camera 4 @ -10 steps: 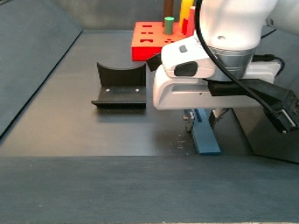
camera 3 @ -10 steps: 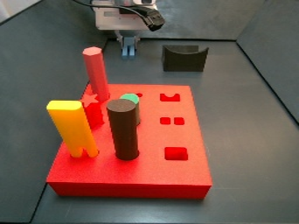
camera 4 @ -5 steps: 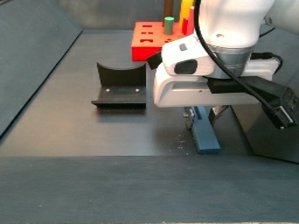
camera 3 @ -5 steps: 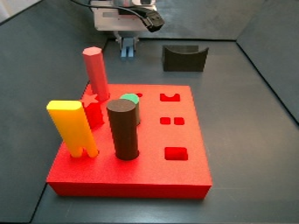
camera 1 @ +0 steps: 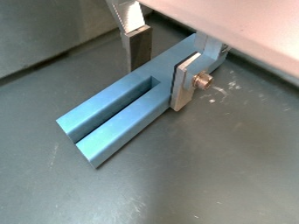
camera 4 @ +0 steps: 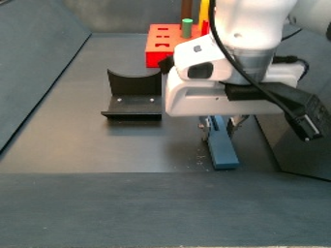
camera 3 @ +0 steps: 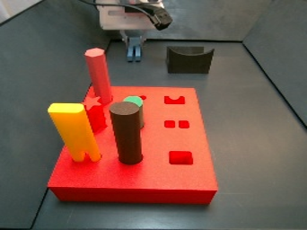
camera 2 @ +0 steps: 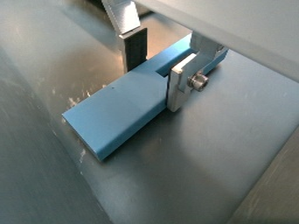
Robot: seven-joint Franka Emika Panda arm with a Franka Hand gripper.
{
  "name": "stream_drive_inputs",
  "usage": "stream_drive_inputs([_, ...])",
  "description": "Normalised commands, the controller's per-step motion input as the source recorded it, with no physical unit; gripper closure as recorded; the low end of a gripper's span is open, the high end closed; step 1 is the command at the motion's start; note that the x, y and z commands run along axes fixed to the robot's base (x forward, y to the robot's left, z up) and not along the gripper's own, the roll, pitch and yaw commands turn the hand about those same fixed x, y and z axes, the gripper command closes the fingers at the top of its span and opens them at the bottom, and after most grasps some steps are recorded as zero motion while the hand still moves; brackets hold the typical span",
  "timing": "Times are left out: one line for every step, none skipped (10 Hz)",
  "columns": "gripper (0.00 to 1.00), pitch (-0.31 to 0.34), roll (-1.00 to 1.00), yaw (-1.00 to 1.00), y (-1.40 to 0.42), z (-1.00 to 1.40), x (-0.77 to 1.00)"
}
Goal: Pick up the double-square object. Move up. Rotate the double-square object. Place the double-square object on the fixture. Regrasp the double-square object. Move to above the board. Insert the double-square object.
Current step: Move up, then rotate the double-square object.
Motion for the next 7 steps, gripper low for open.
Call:
stream_drive_inputs([1.00, 0.005, 0.01, 0.00, -0.01, 0.74, -0.05])
stream_drive_inputs([1.00, 0.010, 0.03, -0.01, -0.01, 0.57, -0.05])
stream_drive_inputs([1.00, 0.024, 0.04, -0.01, -0.01, 0.48, -0.04])
stream_drive_inputs([1.00, 0.050, 0.05, -0.01, 0.00, 0.29, -0.03])
stream_drive_inputs([1.00, 0.000, 0.00, 0.00, -0.91, 0.83, 0.26])
stream_drive_inputs([1.00, 0.017, 0.02, 0.02, -0.85, 0.71, 0.24])
stream_drive_inputs([1.00, 0.049, 0.04, 0.03, -0.66, 0.57, 0.14])
